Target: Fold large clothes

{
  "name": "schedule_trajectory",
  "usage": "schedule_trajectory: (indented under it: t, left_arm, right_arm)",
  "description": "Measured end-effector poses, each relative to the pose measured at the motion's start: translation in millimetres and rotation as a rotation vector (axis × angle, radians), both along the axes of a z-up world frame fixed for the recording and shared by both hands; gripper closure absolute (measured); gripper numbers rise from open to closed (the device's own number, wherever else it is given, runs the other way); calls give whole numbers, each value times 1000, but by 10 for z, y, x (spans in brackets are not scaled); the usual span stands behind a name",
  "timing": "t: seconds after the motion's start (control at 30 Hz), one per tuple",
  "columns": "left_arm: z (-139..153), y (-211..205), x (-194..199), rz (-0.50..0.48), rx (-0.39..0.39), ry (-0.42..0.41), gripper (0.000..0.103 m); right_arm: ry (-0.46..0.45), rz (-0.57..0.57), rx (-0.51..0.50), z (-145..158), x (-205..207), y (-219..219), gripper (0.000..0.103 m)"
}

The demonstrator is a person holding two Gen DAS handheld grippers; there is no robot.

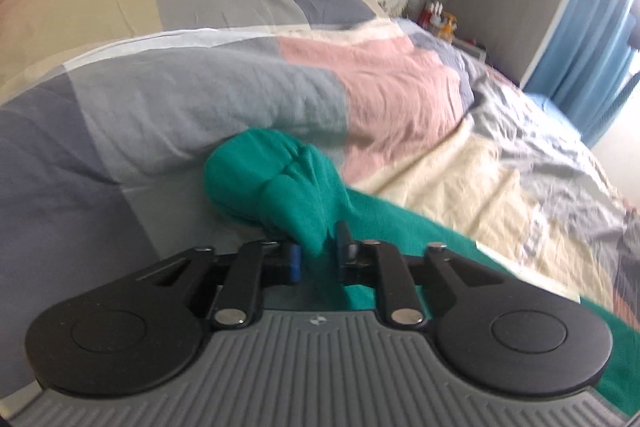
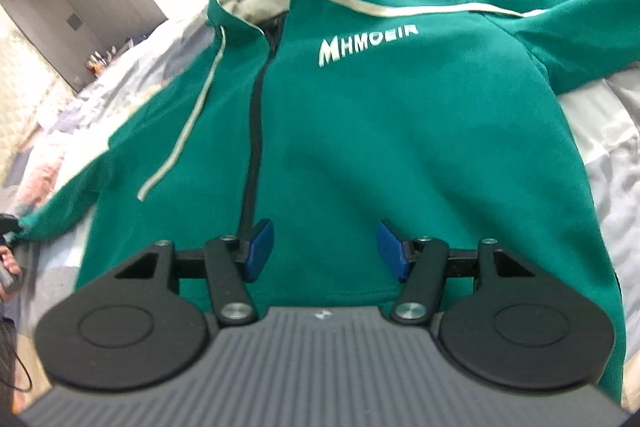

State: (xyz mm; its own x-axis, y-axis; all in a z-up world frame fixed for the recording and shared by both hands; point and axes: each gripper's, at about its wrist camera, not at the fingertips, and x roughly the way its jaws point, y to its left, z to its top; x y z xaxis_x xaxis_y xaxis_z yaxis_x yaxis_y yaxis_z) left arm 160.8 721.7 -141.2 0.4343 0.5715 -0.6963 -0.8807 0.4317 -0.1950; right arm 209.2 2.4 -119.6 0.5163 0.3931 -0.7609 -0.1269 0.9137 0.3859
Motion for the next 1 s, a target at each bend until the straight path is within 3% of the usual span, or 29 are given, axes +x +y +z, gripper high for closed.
schedule_trajectory:
  t: [0.03,0.13,0.27,0.43,0.7,1.0]
  left_arm:
    - [30,-34,-13,-14,-11,10,56]
    - [178,-229,-67,-52,22,48,46]
    - [390,-573,-61,-139,72,94,46]
    - [683,-1182,44,-272,78,53,46]
    - [1075,-2544,335,-552,67,-56,46]
    - [1262,-4022,732,-811,55,-137,45]
  right_arm:
    - [-11,-2,7,26,2,-6,43]
    - [-64,7,2,117,-17,-13,43]
    - [-105,16,11,194,-53,-89,43]
    - [-170,36,13,283,-126,-186,43]
    - [-317,105,7,448,-303,-321,43]
    - [-409,144,33,562,-379,-495,43]
